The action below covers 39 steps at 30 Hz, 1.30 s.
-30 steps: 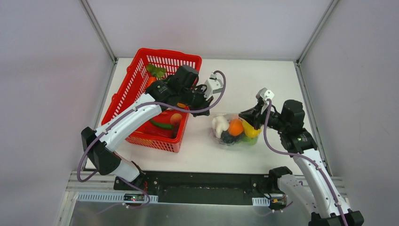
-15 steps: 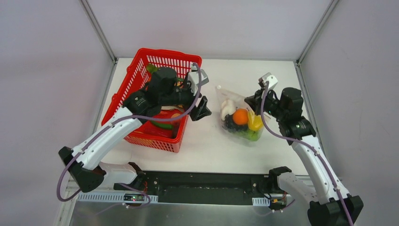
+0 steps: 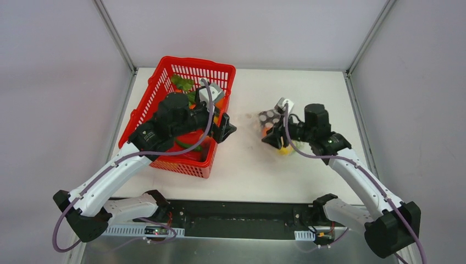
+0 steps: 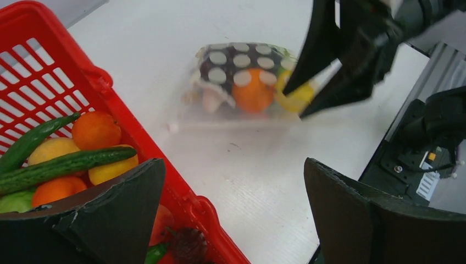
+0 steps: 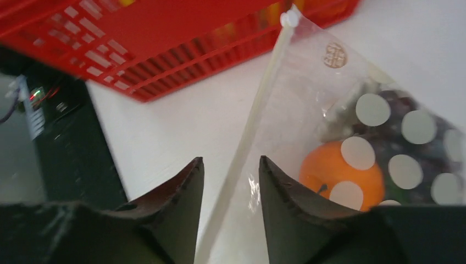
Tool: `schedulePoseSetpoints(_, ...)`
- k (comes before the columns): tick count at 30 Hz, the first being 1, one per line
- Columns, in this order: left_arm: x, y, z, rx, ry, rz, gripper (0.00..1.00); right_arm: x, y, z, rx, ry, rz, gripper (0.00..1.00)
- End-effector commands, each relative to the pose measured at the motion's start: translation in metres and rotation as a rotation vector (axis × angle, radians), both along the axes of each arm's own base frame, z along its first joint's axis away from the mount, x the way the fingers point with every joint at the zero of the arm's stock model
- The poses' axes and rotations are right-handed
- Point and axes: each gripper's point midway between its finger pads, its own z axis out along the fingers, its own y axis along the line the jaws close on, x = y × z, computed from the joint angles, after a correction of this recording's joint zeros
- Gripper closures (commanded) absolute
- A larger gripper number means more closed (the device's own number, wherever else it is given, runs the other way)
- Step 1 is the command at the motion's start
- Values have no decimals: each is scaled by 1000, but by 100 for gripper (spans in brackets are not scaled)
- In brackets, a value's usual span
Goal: Place the food in the zip-top bag and seal the zipper
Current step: Place the zipper food storage bag at the center of the board, then reset both arms
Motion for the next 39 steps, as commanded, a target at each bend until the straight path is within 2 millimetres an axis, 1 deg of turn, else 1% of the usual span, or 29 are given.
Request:
schedulePoseSetpoints(1, 14, 12, 21, -80, -21, 119, 1, -68, 29, 2, 49, 78, 278, 53)
schedulePoseSetpoints(2, 16, 15, 22, -84, -20, 137, 1, -69, 30, 8, 60, 62, 279, 49)
schedulePoseSetpoints(3, 18, 17, 21, -86, -22, 155, 1, -68, 29, 14, 70, 39, 265, 45)
schedulePoseSetpoints(4, 18, 19, 22, -93, -21, 169, 1, -64, 28, 21, 82, 3, 234, 43)
schedulePoseSetpoints(6, 18, 22, 22, -99, -17, 181, 1, -52, 22, 34, 110, -83, 143, 41)
schedulePoseSetpoints(7, 17, 23, 21, -98, -17, 186, 1, -43, 17, 41, 132, -123, 70, 37)
schedulePoseSetpoints(8, 17, 26, 22, -99, -17, 196, 1, -34, 9, 50, 165, -164, -21, 31)
schedulePoseSetpoints(9, 16, 28, 21, -96, -14, 205, 1, -24, 2, 53, 191, -189, -105, 25)
schedulePoseSetpoints(10, 16, 31, 20, -94, -10, 216, 1, -22, -1, 55, 210, -210, -132, 25)
schedulePoseSetpoints(13, 17, 39, 15, -93, 6, 263, 1, -24, -2, 50, 213, -216, -133, 25)
schedulePoseSetpoints(14, 19, 44, 12, -90, 14, 298, 1, 8, -33, 46, 260, -129, -452, 11)
schedulePoseSetpoints(15, 22, 51, 10, -89, 20, 346, 1, 16, -47, 42, 279, -87, -573, 7)
schedulePoseSetpoints(17, 26, 68, 5, -96, 34, 454, 1, 27, -69, 36, 337, -9, -774, 3)
schedulePoseSetpoints(19, 31, 89, -1, -101, 36, 581, 1, 25, -70, 30, 311, 12, -777, 2)
schedulePoseSetpoints(20, 32, 100, -2, -105, 38, 641, 1, 26, -78, 25, 317, 45, -839, 1)
schedulePoseSetpoints(21, 33, 109, -6, -102, 45, 692, 1, 29, -86, 25, 368, 79, -926, 0)
schedulePoseSetpoints(24, 36, 131, -14, -80, 66, 783, 1, 32, -96, 22, 387, 97, -999, 0)
schedulePoseSetpoints(27, 39, 155, -23, -57, 111, 879, 1, 36, -112, 14, 362, 117, -1078, 0)
schedulePoseSetpoints(28, 38, 167, -27, -47, 134, 920, 1, 37, -118, 12, 362, 139, -1100, 0)
schedulePoseSetpoints(29, 36, 172, -28, -53, 146, 939, 1, 39, -123, 10, 368, 159, -1115, 0)
schedulePoseSetpoints(32, 30, 179, -27, -86, 153, 967, 1, 43, -132, 7, 395, 219, -1129, 0)
schedulePoseSetpoints(35, 26, 189, -34, -119, 150, 1021, 1, 44, -141, 6, 408, 222, -1155, 0)
schedulePoseSetpoints(39, 24, 196, -32, -152, 132, 1061, 1, 41, -142, 5, 406, 225, -1151, 0)
